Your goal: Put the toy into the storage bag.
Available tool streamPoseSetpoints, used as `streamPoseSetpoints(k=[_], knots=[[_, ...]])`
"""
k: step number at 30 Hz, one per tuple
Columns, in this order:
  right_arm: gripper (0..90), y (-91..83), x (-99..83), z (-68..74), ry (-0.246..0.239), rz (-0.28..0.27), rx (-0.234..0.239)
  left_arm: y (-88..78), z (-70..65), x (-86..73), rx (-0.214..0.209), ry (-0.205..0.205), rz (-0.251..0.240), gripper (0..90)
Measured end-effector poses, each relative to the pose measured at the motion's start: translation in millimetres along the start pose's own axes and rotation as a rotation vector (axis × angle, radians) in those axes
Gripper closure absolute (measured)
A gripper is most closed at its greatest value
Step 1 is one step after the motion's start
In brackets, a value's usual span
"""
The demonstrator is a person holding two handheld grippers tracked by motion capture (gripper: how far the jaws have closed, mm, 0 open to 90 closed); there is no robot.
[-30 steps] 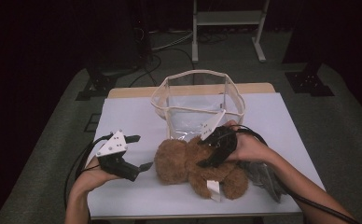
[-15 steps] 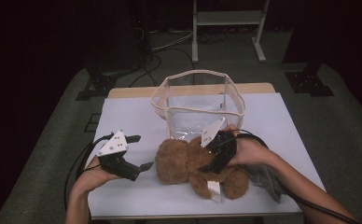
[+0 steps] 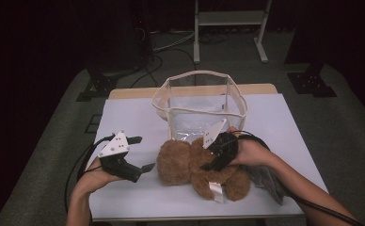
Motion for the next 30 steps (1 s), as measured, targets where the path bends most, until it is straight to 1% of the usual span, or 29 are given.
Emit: streamPoseSetpoints(k=[5, 7, 8, 11, 13, 14, 15, 18, 19, 23, 26, 30], knots=[[53.2, -2.1, 0.9, -0.4, 0.022, 0.024, 0.000, -1.6, 1.1, -0.9, 0.003, -0.002, -0.001, 3.8], [57.3, -4.9, 3.8, -0.9, 0.033, 0.033, -0.002, -2.8, 2.1, -1.8, 0.008, -0.005, -0.003, 3.8], [58.9, -6.3, 5.2, -1.1, 0.030, 0.034, -0.004, -3.4, 2.6, -2.2, 0.009, -0.006, -0.003, 3.8], [62.0, -10.2, 9.3, -2.9, 0.035, 0.036, 0.002, -5.6, 4.6, -4.8, 0.015, -0.017, -0.003, 3.8], [63.3, -12.6, 11.3, -4.6, 0.049, 0.035, 0.003, -6.8, 6.3, -6.7, 0.020, -0.022, 0.000, 3.8], [63.9, -13.8, 12.5, -5.4, 0.056, 0.041, 0.015, -7.2, 6.9, -7.3, 0.023, -0.027, -0.002, 3.8], [64.7, -14.6, 13.3, -6.1, 0.060, 0.039, 0.014, -7.9, 7.7, -8.5, 0.024, -0.032, -0.004, 3.8], [66.4, -17.7, 16.4, -7.7, 0.083, 0.038, 0.035, -10.1, 9.9, -10.6, 0.031, -0.032, 0.001, 3.8], [66.6, -18.6, 17.2, -8.0, 0.087, 0.038, 0.043, -11.1, 10.2, -11.2, 0.033, -0.039, -0.004, 3.8], [67.3, -24.8, 22.1, -8.3, 0.082, 0.031, 0.040, -15.8, 11.8, -12.8, 0.042, -0.042, -0.006, 3.8], [68.1, -31.5, 24.6, -9.9, 0.088, 0.023, 0.042, -20.1, 13.2, -13.7, 0.051, -0.043, -0.015, 3.8], [69.4, -41.3, 25.7, -12.3, 0.107, 0.006, 0.045, -25.3, 15.7, -16.2, 0.066, -0.057, -0.027, 3.8]])
Point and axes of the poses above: each handheld gripper's, and its own axes: y roughly forward along the jaws, x roughly out of its top, z roughly to its left, the point moved 5 cm from there along y, roughly forward along the jaws, and after that the axes turned 14 degrees about -x, right-handed, at the moved point
